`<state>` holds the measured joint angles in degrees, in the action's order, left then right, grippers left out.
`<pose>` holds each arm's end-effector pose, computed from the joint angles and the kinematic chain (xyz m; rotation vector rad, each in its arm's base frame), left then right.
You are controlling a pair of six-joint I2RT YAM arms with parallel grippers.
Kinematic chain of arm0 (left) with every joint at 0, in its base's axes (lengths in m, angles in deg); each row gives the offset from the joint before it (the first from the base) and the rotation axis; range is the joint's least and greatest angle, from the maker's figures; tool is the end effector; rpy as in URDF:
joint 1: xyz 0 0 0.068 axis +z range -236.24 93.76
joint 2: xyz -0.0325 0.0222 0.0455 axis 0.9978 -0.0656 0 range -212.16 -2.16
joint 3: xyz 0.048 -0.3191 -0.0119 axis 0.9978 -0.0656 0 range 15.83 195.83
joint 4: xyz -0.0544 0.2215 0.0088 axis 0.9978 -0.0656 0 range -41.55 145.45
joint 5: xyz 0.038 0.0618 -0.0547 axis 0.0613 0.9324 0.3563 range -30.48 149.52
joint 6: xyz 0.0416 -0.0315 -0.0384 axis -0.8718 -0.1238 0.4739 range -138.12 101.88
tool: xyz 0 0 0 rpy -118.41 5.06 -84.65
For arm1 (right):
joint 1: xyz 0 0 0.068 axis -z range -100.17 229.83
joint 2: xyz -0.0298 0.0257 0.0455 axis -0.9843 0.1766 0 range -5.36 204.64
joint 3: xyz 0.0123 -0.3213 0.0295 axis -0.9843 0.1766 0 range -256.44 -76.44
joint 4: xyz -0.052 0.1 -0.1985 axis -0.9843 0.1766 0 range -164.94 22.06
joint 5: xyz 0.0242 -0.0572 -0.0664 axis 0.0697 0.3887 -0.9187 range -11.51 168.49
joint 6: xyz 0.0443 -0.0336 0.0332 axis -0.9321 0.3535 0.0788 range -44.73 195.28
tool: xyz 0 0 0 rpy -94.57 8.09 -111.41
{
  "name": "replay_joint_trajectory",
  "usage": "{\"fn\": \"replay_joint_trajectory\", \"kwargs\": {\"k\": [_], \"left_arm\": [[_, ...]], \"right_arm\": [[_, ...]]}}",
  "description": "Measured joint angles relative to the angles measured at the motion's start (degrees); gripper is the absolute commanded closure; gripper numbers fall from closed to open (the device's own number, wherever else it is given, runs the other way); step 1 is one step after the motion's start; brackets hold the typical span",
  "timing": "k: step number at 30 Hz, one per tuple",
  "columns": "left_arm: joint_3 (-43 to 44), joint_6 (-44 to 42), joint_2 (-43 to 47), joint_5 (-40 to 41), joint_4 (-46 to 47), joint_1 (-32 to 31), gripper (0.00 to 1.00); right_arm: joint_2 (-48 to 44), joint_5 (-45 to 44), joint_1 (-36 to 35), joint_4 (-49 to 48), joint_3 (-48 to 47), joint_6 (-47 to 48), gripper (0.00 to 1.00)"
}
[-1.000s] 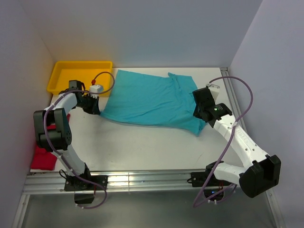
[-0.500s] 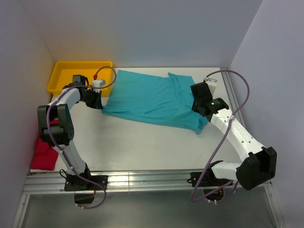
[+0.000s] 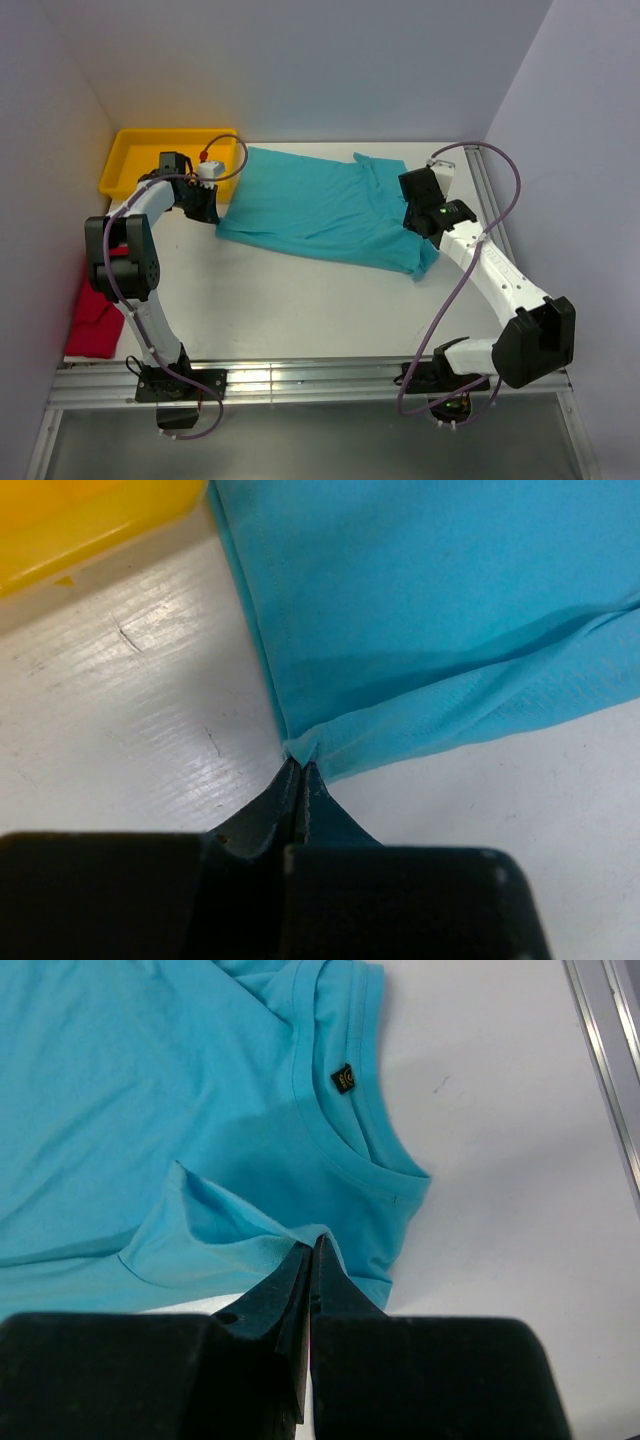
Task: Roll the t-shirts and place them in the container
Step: Fold the tshirt
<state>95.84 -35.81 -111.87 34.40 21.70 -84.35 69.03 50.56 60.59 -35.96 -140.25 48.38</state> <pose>0.3918 -0.0085 0.2518 0.4885 2.5344 -0.4625 0.2239 0.0530 0.3476 0.3647 2.2873 -0.1948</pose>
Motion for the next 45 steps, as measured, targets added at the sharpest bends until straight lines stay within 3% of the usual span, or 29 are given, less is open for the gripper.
{"fn": "replay_joint_trajectory", "kwargs": {"k": [45], "left_arm": [[8.5, 5.6, -6.4, 5.6, 0.3, -3.8, 1.00]], "right_arm": [[3.6, 0.1, 4.8, -2.2, -4.0, 2.5, 1.00]]}}
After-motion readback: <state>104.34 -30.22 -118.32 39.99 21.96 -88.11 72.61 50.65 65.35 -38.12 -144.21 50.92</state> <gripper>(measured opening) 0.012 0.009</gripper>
